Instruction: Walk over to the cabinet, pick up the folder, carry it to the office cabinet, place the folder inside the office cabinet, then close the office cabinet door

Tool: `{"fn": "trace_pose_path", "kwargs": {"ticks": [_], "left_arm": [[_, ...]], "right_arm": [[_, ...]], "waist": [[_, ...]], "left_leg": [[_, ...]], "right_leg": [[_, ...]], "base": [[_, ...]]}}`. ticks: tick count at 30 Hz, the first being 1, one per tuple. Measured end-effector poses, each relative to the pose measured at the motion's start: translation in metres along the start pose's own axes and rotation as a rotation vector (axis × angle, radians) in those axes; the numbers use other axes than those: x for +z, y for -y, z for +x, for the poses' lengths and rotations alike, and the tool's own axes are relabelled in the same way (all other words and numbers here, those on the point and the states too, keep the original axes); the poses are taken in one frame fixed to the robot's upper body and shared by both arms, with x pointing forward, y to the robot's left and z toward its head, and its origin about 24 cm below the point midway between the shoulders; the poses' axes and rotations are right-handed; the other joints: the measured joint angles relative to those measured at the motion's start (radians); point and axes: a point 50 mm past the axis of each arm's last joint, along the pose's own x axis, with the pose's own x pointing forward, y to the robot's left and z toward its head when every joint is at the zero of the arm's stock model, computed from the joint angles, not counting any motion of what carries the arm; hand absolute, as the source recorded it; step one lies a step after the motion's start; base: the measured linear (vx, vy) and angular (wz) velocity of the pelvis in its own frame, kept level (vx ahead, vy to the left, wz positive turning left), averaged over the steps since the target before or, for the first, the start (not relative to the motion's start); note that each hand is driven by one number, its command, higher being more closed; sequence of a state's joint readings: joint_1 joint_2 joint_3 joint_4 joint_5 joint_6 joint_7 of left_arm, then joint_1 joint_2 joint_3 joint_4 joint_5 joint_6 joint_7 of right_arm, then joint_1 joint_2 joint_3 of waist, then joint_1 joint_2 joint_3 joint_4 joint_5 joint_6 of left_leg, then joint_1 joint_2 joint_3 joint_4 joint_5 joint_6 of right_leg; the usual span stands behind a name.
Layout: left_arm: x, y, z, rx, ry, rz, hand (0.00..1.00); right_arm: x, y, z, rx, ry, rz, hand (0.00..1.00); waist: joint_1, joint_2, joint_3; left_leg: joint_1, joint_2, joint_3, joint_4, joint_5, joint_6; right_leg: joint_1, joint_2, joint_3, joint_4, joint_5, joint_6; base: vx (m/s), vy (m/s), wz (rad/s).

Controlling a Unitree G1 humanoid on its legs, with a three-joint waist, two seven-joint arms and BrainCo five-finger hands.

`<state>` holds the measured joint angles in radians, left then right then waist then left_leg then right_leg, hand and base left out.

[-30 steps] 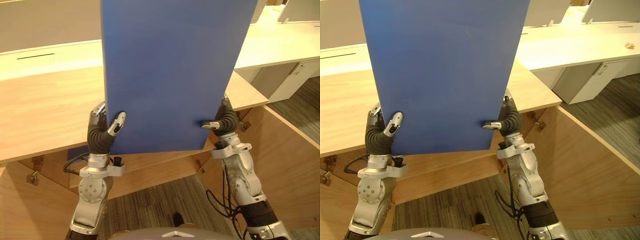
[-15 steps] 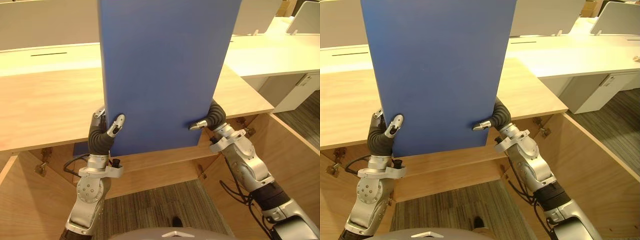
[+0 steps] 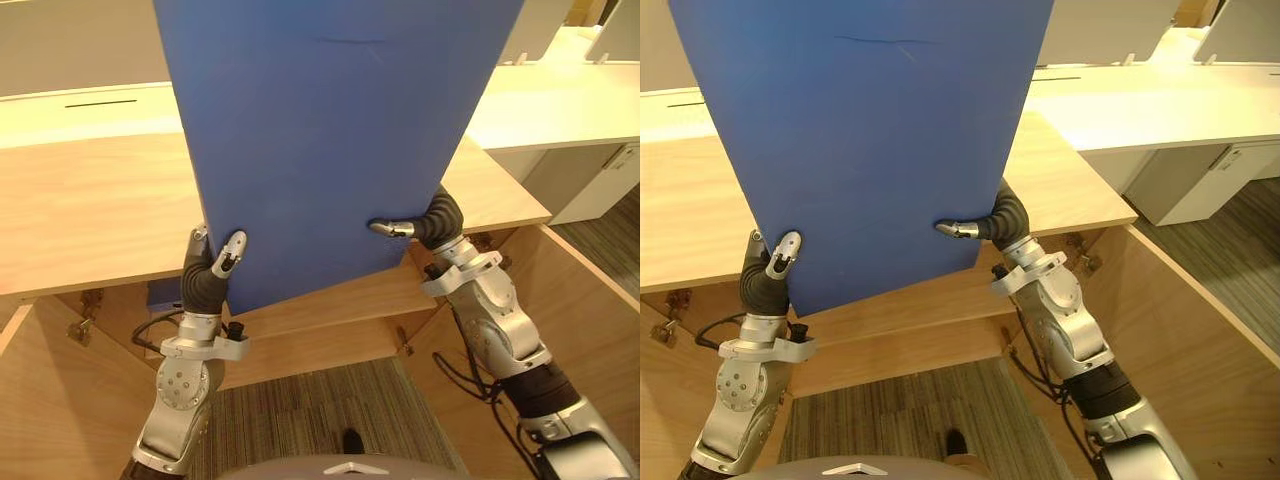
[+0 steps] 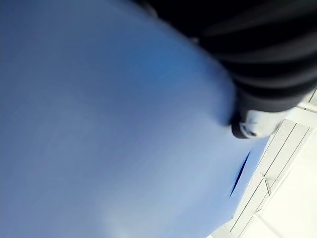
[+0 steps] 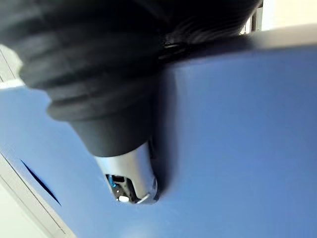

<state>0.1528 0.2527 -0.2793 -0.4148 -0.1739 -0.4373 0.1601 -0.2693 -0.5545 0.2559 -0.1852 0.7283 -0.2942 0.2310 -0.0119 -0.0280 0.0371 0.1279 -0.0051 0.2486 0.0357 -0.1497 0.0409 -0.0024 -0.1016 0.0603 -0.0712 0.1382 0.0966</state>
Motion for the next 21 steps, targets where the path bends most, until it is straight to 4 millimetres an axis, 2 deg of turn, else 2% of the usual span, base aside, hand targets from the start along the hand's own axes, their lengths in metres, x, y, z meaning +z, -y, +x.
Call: {"fn": "trace_pose_path", "kwargs": {"ticks": [1, 8, 12, 15, 21], "left_arm": [[0.0, 0.0, 0.0, 0.0, 0.0, 0.0, 0.0], [0.002, -0.004, -0.002, 0.025, 0.014, 0.024, 0.0], [0.006, -0.01, -0.003, 0.104, 0.042, 0.076, 0.0], [0.013, -0.015, -0.005, 0.166, 0.071, 0.129, 0.0], [0.015, -0.044, -0.028, 0.401, 0.021, 0.219, 0.0]], "right_arm": [[0.0, -0.001, -0.002, -0.013, 0.012, -0.01, 1.0], [0.004, -0.011, 0.001, -0.059, 0.079, -0.044, 1.0], [0.007, -0.021, 0.004, -0.067, 0.129, -0.043, 1.0], [0.003, -0.03, -0.003, -0.096, 0.141, 0.007, 1.0], [-0.006, -0.042, -0.01, -0.165, 0.159, 0.114, 1.0]], "waist": [[0.001, 0.0, -0.007], [0.008, 0.001, -0.023], [0.008, 0.002, -0.025], [0.011, 0.003, -0.025], [0.015, 0.009, -0.028]], "left_leg": [[0.0, 0.0, -0.006, -0.01, 0.007, -0.001], [0.003, 0.0, -0.026, -0.027, 0.022, -0.003], [0.017, 0.0, -0.04, -0.059, 0.043, -0.005], [0.025, 0.004, -0.068, -0.067, 0.049, -0.009], [0.034, 0.0, -0.117, -0.101, 0.078, -0.016]], "right_leg": [[0.0, -0.001, -0.01, 0.0, 0.0, 0.0], [0.003, -0.001, -0.019, 0.0, 0.0, 0.0], [0.011, 0.0, -0.027, 0.0, 0.0, 0.0], [0.029, 0.0, -0.049, 0.0, 0.0, 0.0], [0.049, -0.009, -0.087, 0.001, -0.013, 0.0]], "base": [[-0.02, -0.029, 0.14], [-0.03, -0.031, 0.08], [-0.03, -0.032, 0.12], [-0.04, -0.04, 0.28], [-0.05, -0.025, 0.26]]}}
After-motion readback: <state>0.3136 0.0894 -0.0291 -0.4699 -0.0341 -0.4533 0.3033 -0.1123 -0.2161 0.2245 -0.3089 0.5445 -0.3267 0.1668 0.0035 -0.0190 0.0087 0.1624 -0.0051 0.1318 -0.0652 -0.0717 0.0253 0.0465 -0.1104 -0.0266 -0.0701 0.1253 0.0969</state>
